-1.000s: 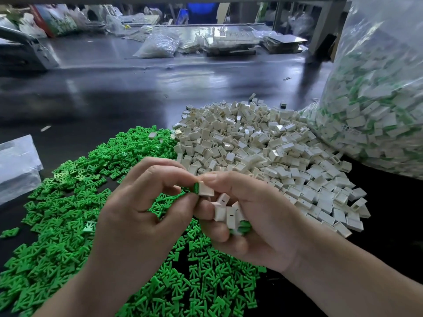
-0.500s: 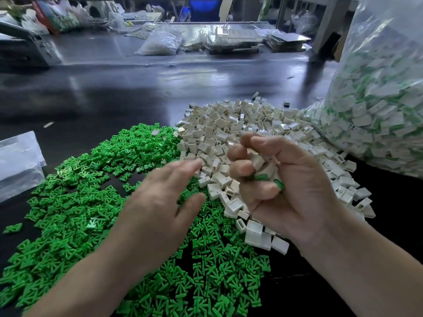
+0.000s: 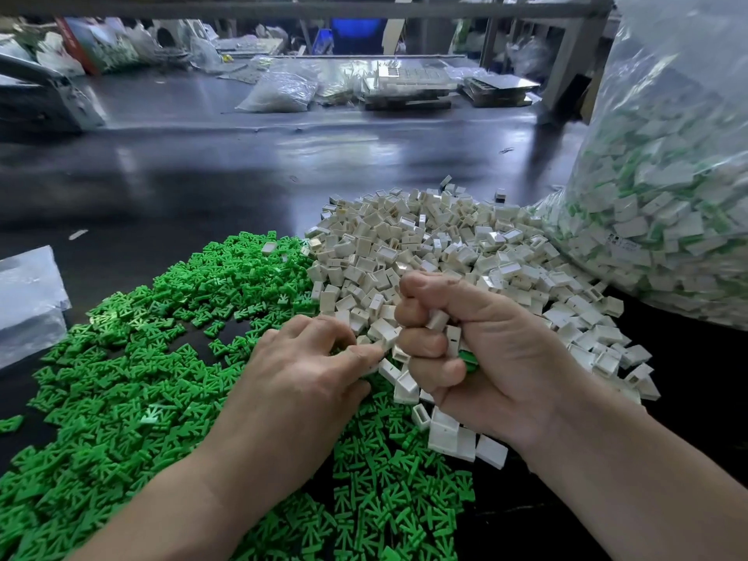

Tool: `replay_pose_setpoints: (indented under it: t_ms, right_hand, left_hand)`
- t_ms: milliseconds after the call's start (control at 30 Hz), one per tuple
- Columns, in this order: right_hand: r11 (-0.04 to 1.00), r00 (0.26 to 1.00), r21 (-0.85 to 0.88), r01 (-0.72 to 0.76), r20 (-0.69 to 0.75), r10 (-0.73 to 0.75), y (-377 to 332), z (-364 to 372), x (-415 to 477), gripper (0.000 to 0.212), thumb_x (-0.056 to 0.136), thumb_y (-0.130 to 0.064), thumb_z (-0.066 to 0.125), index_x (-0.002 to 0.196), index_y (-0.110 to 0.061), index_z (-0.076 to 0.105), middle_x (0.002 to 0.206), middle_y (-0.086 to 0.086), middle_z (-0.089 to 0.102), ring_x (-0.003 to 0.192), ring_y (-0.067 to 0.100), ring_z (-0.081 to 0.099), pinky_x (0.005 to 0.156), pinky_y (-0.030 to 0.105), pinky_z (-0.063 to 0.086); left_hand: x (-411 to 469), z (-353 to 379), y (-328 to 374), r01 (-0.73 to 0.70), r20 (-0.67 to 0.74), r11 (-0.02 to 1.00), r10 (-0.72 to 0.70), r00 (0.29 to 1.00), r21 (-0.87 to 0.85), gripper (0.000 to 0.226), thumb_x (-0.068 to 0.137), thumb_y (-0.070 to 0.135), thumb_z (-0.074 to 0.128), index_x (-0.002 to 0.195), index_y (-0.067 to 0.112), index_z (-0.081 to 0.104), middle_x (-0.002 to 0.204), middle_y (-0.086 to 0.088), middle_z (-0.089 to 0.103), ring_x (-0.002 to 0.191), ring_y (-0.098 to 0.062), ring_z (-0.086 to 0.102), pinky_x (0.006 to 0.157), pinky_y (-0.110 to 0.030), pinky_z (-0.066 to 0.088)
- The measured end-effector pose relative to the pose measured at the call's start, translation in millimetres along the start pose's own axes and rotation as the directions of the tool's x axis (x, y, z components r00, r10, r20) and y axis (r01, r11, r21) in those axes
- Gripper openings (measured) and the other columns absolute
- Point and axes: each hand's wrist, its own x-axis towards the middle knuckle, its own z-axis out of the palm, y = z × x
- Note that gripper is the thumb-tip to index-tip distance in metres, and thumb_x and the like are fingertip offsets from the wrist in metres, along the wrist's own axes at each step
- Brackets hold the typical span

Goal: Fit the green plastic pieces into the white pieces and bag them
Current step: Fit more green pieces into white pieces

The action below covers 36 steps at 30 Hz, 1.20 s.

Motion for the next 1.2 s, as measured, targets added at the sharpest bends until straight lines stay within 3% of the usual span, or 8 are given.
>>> replay_pose_setpoints:
  t_ms: [200,300,400,533,767,967,1100,1200]
  right_hand:
    - [0.999,0.999,-0.036,-0.037,0.015,0.038,2,1,-1,0.017,0.078,-0.016,0.073,0.082,-0.015,0.056,0.067,-0.001,0.052,0.045,0.006,0.045,0.033,0.014,0.034]
    - [0.997,0.997,-0.048,-0.061,0.035,0.063,1,0,-2,0.020,0.074,-0.020,0.077,0.083,-0.015,0.059,0.067,0.000,0.054,0.046,0.007,0.050,0.032,0.015,0.037]
    - [0.989,0.997,-0.138,-0.061,0.041,0.067,4,-1,-2,0.012,0.079,-0.013,0.074,0.090,-0.013,0.067,0.071,0.004,0.059,0.049,0.009,0.054,0.032,0.017,0.038]
    - [0.947,0.997,-0.315,-0.068,0.017,0.077,10,2,-3,0.009,0.086,-0.009,0.072,0.091,-0.014,0.077,0.073,0.004,0.060,0.049,0.011,0.053,0.034,0.017,0.036]
    - [0.916,0.992,-0.387,-0.108,0.021,0.126,15,8,-5,0.016,0.077,-0.035,0.077,0.082,-0.020,0.072,0.067,-0.002,0.054,0.045,0.008,0.046,0.036,0.015,0.034]
    - [0.939,0.999,-0.345,-0.015,0.023,0.025,9,6,-3,0.011,0.085,-0.017,0.072,0.081,-0.014,0.063,0.067,0.002,0.057,0.042,0.008,0.048,0.033,0.017,0.034]
    - [0.974,0.999,-0.223,-0.026,0.018,0.031,3,2,-1,0.008,0.075,-0.015,0.069,0.069,-0.018,0.064,0.074,0.005,0.060,0.044,0.007,0.051,0.031,0.015,0.033]
    - [0.982,0.998,-0.183,-0.042,0.036,0.049,3,1,0,0.007,0.076,-0.016,0.065,0.070,-0.018,0.063,0.073,0.004,0.060,0.044,0.006,0.051,0.031,0.015,0.034]
  left_hand:
    - [0,-5,0,0.006,-0.096,0.999,-0.010,0.995,-0.043,0.023,0.093,0.041,0.054,0.094,0.024,0.069,0.091,0.008,0.061,0.086,-0.016,0.054,0.073,-0.038,0.046]
    - [-2,-13,3,0.133,-0.171,0.961,-0.177,0.969,-0.244,0.015,0.095,0.049,0.049,0.097,0.036,0.056,0.084,0.021,0.058,0.079,0.001,0.056,0.065,-0.013,0.040]
    - [-6,-16,3,0.156,-0.256,0.914,-0.264,0.930,-0.375,0.010,0.091,0.045,0.058,0.097,0.041,0.051,0.079,0.020,0.061,0.084,0.006,0.058,0.054,-0.012,0.043]
    - [-7,-20,8,0.072,-0.332,0.880,-0.251,0.909,-0.470,0.013,0.085,0.031,0.067,0.096,0.032,0.062,0.090,0.017,0.064,0.082,-0.003,0.062,0.066,-0.009,0.044]
    - [-5,-22,13,-0.021,-0.393,0.925,-0.140,0.909,-0.378,0.016,0.085,0.020,0.068,0.101,0.018,0.072,0.099,0.010,0.067,0.088,-0.002,0.062,0.077,-0.014,0.047]
    - [-14,-38,4,0.067,-0.216,0.895,-0.178,0.960,-0.442,0.031,0.082,0.041,0.062,0.113,0.036,0.062,0.095,0.026,0.064,0.088,0.007,0.062,0.067,-0.006,0.048]
    - [-19,-42,-13,0.132,0.136,0.973,-0.107,0.985,-0.192,0.039,0.077,0.070,0.048,0.100,0.044,0.064,0.093,0.029,0.055,0.084,0.003,0.057,0.071,-0.026,0.050]
    - [-20,-33,-12,0.116,0.190,0.993,-0.118,0.975,0.020,0.045,0.076,0.077,0.042,0.111,0.050,0.053,0.098,0.028,0.049,0.091,0.001,0.047,0.072,-0.023,0.038]
